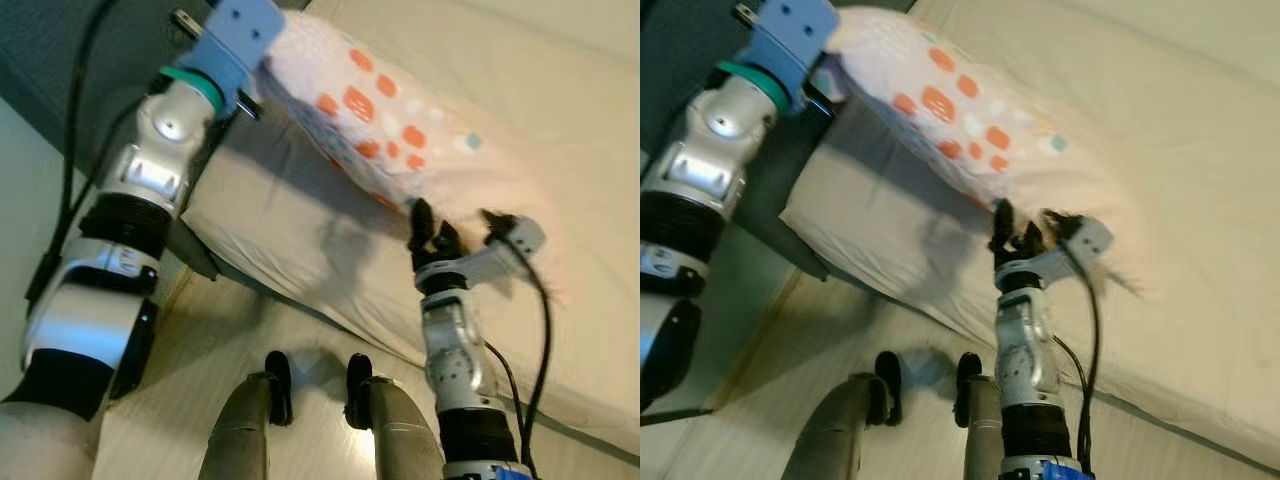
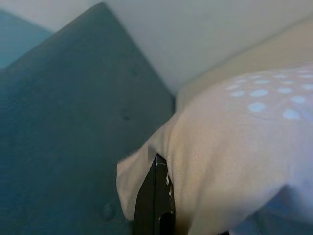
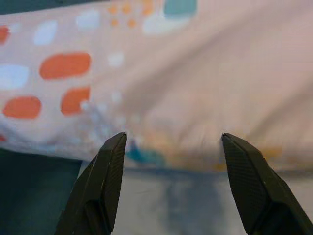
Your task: Clean up the room
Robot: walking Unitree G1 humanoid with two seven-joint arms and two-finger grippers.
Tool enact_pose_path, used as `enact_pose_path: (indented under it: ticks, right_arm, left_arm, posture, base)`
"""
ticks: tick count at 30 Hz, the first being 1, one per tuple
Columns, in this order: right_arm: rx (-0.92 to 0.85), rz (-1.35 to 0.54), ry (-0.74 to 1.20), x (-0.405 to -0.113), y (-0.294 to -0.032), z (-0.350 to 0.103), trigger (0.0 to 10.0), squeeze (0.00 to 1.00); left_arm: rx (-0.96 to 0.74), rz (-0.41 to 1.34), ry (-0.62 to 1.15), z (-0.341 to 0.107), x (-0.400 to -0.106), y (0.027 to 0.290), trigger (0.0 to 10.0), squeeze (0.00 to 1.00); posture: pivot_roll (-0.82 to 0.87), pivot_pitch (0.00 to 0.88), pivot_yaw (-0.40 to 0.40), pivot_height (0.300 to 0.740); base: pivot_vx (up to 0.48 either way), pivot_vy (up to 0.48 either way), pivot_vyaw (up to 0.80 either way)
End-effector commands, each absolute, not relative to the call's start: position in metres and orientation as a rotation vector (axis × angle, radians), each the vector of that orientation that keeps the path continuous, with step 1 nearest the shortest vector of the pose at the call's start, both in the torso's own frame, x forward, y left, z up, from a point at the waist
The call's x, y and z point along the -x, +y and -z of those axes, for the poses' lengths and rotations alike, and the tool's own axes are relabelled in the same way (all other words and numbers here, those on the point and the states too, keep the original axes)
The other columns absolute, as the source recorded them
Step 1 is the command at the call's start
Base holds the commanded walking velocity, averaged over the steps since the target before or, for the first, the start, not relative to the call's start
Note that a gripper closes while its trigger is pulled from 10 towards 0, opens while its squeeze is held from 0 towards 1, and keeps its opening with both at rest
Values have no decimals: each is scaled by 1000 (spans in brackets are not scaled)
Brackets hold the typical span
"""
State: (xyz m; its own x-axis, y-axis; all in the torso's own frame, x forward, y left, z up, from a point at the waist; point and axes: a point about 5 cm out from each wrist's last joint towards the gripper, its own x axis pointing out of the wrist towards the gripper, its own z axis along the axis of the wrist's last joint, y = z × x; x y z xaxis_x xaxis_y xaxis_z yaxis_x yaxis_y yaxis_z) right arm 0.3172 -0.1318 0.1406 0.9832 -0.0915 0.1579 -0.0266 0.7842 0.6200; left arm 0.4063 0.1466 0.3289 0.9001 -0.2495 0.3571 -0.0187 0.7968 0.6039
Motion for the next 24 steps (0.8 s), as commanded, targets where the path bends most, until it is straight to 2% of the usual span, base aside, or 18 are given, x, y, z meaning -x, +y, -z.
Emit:
enact_pose_path:
  ticks: [1, 7, 8, 9, 11, 14, 15, 17, 19, 20, 22, 24]
  right_arm:
    - [-651, 64, -144, -312, -134, -127, 10000, 0]
    - [-650, 60, -144, -312, -134, -126, 10000, 0]
    - [-648, 56, -141, -312, -134, -126, 10000, 0]
    - [-648, 56, -141, -312, -134, -126, 10000, 0]
    - [-569, 83, -95, -310, -137, -116, 10000, 0]
    - [-533, 97, -77, -309, -138, -112, 10000, 0]
    - [-387, 114, -66, -308, -140, -109, 10000, 0]
    - [-387, 114, -66, -308, -140, -109, 10000, 0]
    - [5, 101, -48, -309, -141, -106, 10000, 0]
    - [5, 101, -48, -309, -141, -106, 10000, 0]
    - [207, 89, -38, -313, -145, -106, 10000, 0]
    - [245, 90, -24, -316, -149, -107, 10000, 0]
  left_arm:
    - [-627, 68, -486, -344, -404, 156, 10000, 0]
    - [-633, 46, -484, -346, -405, 160, 10000, 0]
    - [-649, -22, -474, -349, -405, 174, 10000, 0]
    - [-649, -22, -474, -349, -405, 174, 10000, 0]
    - [-710, -180, -380, -335, -405, 212, 10000, 0]
    - [-724, -228, -350, -330, -404, 223, 10000, 0]
    - [-729, -264, -302, -320, -403, 233, 10000, 0]
    - [-729, -264, -302, -320, -403, 233, 10000, 0]
    - [-724, -275, -234, -301, -401, 243, 10000, 0]
    - [-724, -275, -234, -301, -401, 243, 10000, 0]
    - [-713, -306, -221, -295, -400, 247, 10000, 0]
    - [-696, -335, -237, -298, -400, 248, 10000, 0]
  posture:
    - [-5, 316, 69, 740]
    - [-5, 316, 69, 740]
    - [-8, 311, 67, 740]
    - [-8, 311, 67, 740]
    - [-12, 304, 63, 740]
    - [-12, 304, 63, 740]
    - [-12, 302, 61, 740]
    - [-12, 302, 61, 740]
    - [-13, 301, 58, 740]
    - [-13, 301, 58, 740]
    - [-18, 298, 58, 740]
    - [-19, 295, 57, 740]
  base:
    - [0, 0, 0]
    - [0, 0, 0]
    - [0, 0, 0]
    - [0, 0, 0]
    - [0, 0, 0]
    - [0, 0, 0]
    - [0, 0, 0]
    - [0, 0, 0]
    - [0, 0, 0]
    - [0, 0, 0]
    - [0, 0, 0]
    - [0, 0, 0]
